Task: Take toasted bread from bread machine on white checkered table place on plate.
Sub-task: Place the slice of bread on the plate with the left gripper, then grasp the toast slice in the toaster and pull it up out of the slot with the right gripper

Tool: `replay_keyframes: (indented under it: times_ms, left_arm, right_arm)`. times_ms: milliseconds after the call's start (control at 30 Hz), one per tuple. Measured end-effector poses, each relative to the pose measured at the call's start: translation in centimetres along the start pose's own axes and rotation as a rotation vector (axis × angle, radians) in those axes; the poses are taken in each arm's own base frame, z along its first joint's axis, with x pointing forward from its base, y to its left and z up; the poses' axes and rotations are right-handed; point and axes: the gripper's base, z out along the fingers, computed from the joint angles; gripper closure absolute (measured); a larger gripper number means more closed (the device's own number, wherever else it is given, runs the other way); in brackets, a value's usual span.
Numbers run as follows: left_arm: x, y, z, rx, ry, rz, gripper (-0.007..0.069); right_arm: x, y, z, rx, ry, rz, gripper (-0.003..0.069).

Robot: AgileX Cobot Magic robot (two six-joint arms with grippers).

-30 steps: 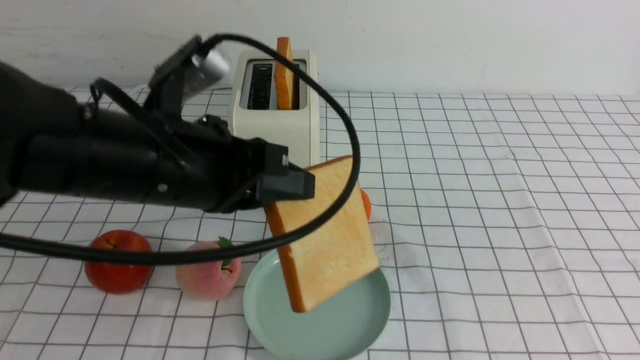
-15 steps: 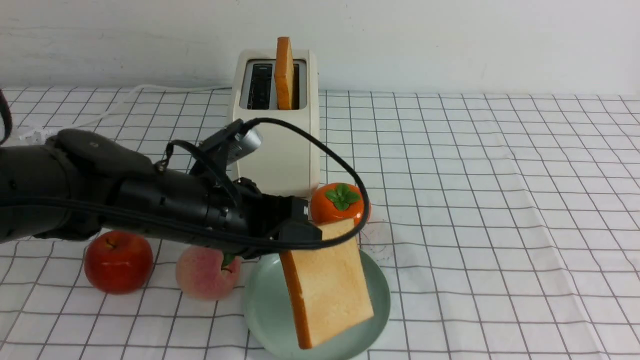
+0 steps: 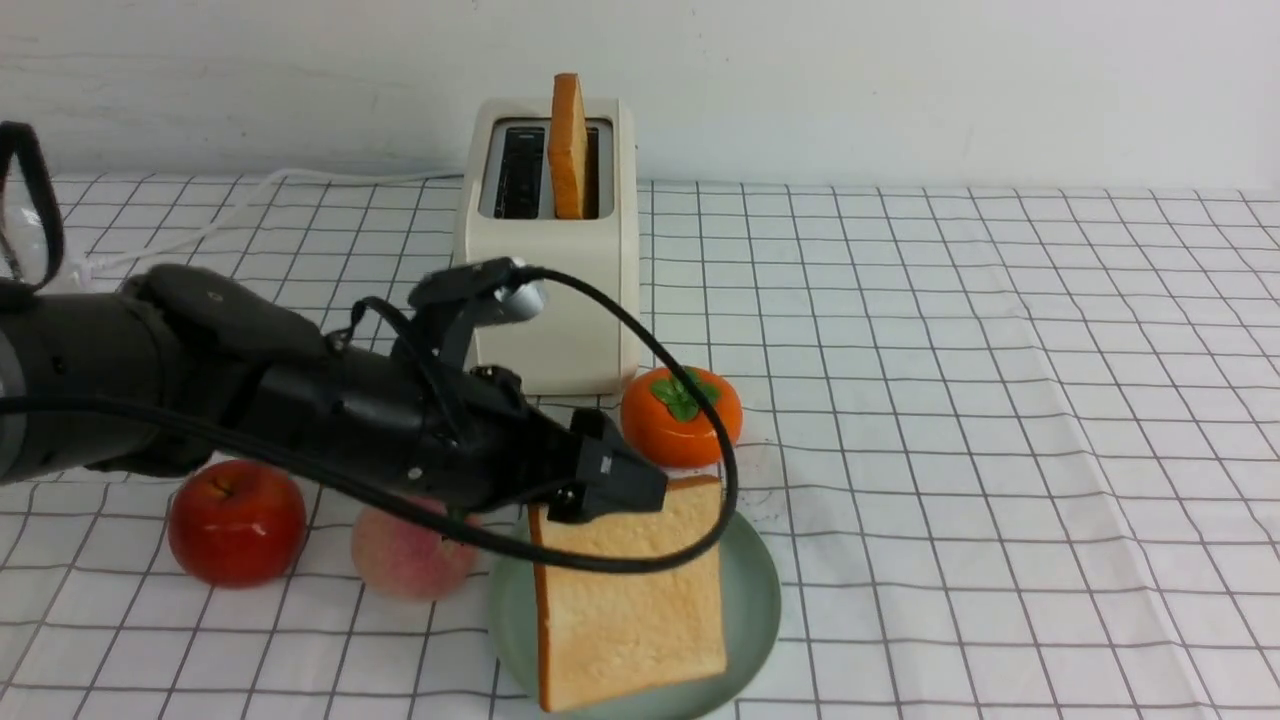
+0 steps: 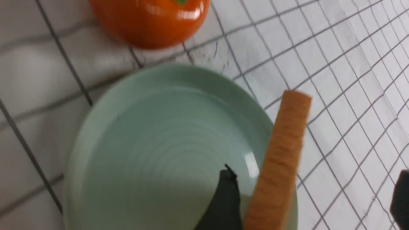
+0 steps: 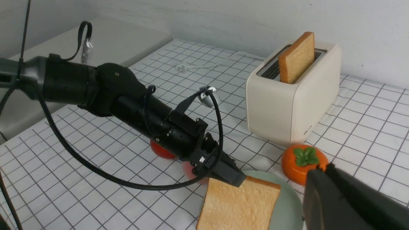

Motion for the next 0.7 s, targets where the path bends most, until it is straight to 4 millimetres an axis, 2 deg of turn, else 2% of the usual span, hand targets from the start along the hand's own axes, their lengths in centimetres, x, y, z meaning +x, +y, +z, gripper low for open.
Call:
replay_keyframes:
  times_ms: [100,167,267,333,367,400,467,500,533,567,600,667,700]
  left_arm:
    - [-1.3,-0.8,-2.0,-0.046,-0.097,0.115,-0.0041]
    - [-2.4,-1.6,-4.2,-0.107,-0.200,0.194,-0.0038]
    - [-3.5,-2.9,-7.2,-0.165,-0.327,0.250,0.0004]
    - [-3.9,-4.3,-10.0,-0.177,-0.420,0.279,0.0111]
    - [-3.9,-4.5,-10.3,-0.177,-0.428,0.281,0.0124]
    - [-4.0,-5.8,-12.5,-0.163,-0.495,0.282,0.0247]
    - [-3.8,-7.0,-14.6,-0.142,-0.560,0.269,0.0401]
    - [-3.4,-7.8,-16.1,-0.128,-0.600,0.261,0.0517]
    - [-3.3,-8.1,-16.6,-0.125,-0.612,0.264,0.0533]
    - [-2.6,-8.8,-17.9,-0.115,-0.639,0.259,0.0620]
    - [-2.3,-9.0,-18.2,-0.114,-0.644,0.265,0.0632]
    - [-0.6,-9.8,-20.0,-0.102,-0.656,0.265,0.0638]
    - [-0.5,-9.8,-19.9,-0.106,-0.648,0.272,0.0638]
  right_arm:
    - [0.0,0.1,0.0,-0.006,0.004,0.001,0.0659]
    - [0.1,0.1,0.0,-0.008,0.007,0.001,0.0659]
    - [0.1,0.1,0.0,-0.008,0.007,0.001,0.0659]
    - [0.0,-0.1,0.2,-0.005,0.019,0.015,0.0659]
    - [0.0,-0.1,0.2,-0.005,0.024,0.017,0.0659]
    - [-0.3,-0.4,0.5,0.005,0.048,0.027,0.0659]
    - [-0.8,-1.2,1.3,0.018,0.096,0.057,0.0659]
    - [-1.2,-1.7,1.9,0.029,0.128,0.069,0.0659]
    - [-1.2,-1.8,2.0,0.030,0.134,0.072,0.0659]
    - [-1.8,-2.9,3.4,0.034,0.190,0.102,0.0659]
    - [-1.9,-3.0,3.6,0.035,0.195,0.106,0.0659]
    - [-2.8,-4.3,6.6,0.007,0.267,0.134,0.0659]
    - [-3.0,-4.4,6.8,0.004,0.268,0.129,0.0659]
